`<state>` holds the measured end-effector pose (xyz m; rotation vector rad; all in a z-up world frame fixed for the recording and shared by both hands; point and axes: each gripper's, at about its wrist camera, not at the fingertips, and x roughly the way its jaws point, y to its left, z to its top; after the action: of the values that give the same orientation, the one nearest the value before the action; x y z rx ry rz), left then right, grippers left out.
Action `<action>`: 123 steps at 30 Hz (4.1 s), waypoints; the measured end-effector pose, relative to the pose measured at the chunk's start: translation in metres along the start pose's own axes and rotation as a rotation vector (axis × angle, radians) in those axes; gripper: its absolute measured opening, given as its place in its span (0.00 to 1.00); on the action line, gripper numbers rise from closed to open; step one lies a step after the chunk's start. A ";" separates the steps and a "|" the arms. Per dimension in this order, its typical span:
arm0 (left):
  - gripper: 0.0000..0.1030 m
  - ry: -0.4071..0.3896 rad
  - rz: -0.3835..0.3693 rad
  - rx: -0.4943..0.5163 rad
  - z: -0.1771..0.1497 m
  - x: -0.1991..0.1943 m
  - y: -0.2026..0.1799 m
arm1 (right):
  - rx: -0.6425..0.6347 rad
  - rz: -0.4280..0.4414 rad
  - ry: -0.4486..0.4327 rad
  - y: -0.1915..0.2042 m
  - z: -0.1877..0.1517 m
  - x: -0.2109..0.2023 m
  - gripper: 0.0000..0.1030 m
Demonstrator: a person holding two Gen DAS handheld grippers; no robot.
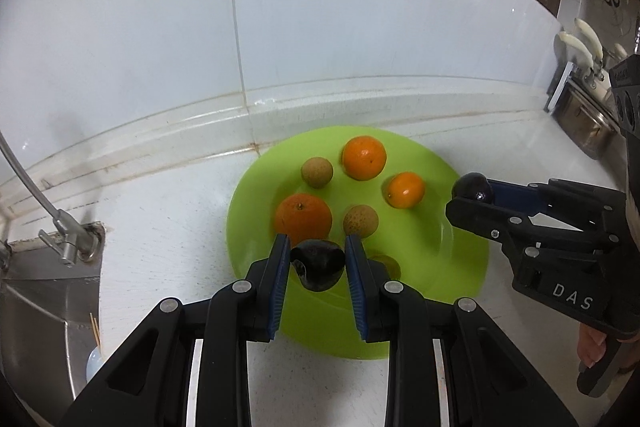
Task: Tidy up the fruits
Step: 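Carry both plums onto the green plate while both tools open to release them, then withdraw both open tools from the plate toward the last fruits, then grasp the orange with the left tool while the right tool grasps the yellow-green fruit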
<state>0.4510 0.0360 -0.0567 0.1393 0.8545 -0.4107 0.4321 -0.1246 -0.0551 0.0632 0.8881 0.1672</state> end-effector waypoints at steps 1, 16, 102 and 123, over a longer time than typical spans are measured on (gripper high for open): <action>0.27 0.005 0.000 0.000 0.000 0.002 0.000 | -0.001 0.000 0.004 0.000 0.000 0.002 0.32; 0.28 0.027 0.000 0.003 0.001 0.013 -0.001 | -0.007 0.001 0.036 0.002 -0.001 0.020 0.32; 0.50 0.071 0.017 0.016 -0.098 -0.038 -0.118 | 0.099 -0.125 0.045 -0.076 -0.106 -0.050 0.46; 0.35 0.042 -0.026 0.009 -0.094 -0.052 -0.114 | 0.099 -0.092 0.005 -0.060 -0.107 -0.065 0.30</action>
<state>0.3083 -0.0258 -0.0739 0.1453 0.8968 -0.4370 0.3159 -0.1964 -0.0796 0.1133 0.9022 0.0374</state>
